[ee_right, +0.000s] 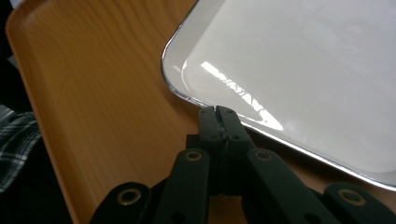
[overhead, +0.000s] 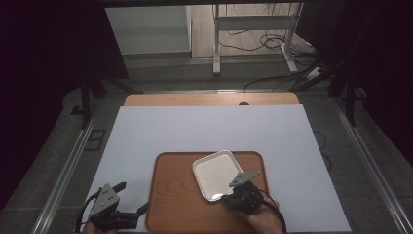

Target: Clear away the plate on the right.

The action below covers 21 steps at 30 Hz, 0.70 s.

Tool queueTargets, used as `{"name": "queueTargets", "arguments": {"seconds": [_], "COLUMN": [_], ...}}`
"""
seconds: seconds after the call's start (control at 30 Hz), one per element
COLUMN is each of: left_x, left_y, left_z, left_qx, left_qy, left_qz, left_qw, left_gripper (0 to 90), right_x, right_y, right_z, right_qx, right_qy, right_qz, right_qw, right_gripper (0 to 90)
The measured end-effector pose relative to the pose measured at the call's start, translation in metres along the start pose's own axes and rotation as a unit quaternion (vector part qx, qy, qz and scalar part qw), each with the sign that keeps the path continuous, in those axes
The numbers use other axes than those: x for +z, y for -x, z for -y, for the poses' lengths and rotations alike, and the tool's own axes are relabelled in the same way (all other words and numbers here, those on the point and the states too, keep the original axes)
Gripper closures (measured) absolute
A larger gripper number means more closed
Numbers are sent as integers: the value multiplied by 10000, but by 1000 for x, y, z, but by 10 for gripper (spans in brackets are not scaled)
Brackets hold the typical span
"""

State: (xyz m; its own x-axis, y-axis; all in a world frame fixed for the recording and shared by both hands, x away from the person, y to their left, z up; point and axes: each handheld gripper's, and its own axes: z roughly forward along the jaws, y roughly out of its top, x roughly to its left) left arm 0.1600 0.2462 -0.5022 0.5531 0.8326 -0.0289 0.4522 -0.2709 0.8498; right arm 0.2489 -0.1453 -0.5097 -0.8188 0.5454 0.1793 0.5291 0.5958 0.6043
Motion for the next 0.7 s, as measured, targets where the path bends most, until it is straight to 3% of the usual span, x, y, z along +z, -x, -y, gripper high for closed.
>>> {"name": "queueTargets", "arguments": {"seconds": [0.27,0.5,0.7], "left_x": [0,0,1], "left_y": [0,0,1], "left_z": [0,0,0], "left_qx": [15,13,43], "left_qy": [-11,-12,-26], "left_qz": [-8,-6,-16], "left_qw": [10000,10000,10000], "left_gripper": [0,0,0], "right_x": [7,14,16], "right_y": [0,-3,-2], "right_z": [-3,-9,-12], "right_qx": [11,-211,-232], "right_qy": [56,44,85], "right_qz": [-144,-91,-72], "right_qw": [9999,9997,9997], "right_gripper": [894,893,893]}}
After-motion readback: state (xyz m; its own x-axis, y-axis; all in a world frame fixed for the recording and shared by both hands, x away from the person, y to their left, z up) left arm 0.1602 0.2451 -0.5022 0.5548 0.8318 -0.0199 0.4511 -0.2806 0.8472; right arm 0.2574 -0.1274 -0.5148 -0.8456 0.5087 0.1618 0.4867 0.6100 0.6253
